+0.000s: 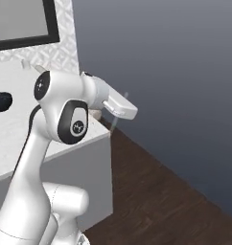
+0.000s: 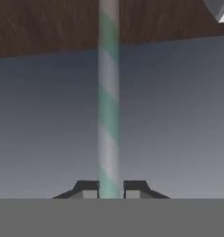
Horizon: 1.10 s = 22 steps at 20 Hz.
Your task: Take a straw from the drawer in front and place it inside the glass cup on the dining counter.
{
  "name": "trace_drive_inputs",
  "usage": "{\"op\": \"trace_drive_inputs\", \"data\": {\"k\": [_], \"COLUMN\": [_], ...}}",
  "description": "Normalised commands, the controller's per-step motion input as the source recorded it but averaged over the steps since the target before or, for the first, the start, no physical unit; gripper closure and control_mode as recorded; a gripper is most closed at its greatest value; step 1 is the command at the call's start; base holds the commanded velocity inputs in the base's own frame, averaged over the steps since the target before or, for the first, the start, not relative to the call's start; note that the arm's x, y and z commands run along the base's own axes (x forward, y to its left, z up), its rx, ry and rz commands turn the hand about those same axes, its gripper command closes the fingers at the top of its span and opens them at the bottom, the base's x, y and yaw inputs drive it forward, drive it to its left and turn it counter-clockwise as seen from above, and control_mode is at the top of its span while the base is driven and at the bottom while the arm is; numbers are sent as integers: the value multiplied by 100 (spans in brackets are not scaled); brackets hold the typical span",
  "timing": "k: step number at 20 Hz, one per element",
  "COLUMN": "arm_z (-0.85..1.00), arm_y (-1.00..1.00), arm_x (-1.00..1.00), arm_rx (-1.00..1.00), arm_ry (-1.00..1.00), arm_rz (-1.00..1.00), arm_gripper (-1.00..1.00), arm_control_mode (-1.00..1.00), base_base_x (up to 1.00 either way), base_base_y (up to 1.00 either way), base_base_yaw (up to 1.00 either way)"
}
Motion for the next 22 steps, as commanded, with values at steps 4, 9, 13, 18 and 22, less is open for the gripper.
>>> {"op": "trace_drive_inputs", "data": {"k": [4,9,13,18,22], "arm_z": [0,0,0,0,0], "arm_y": [0,0,0,0,0], "arm_x": [0,0,0,0,0], "arm_rx": [0,0,0,0,0], "arm_ry": [0,0,0,0,0], "arm_rz": [0,0,0,0,0], "arm_gripper": [100,100,100,100,100], "arm_control_mode": [100,100,100,100,100], "base_base_x": [100,100,100,100,97], "base_base_y": [-34,-38,-43,-49,-57], "base_base_yaw": [24,29,34,36,35]}}
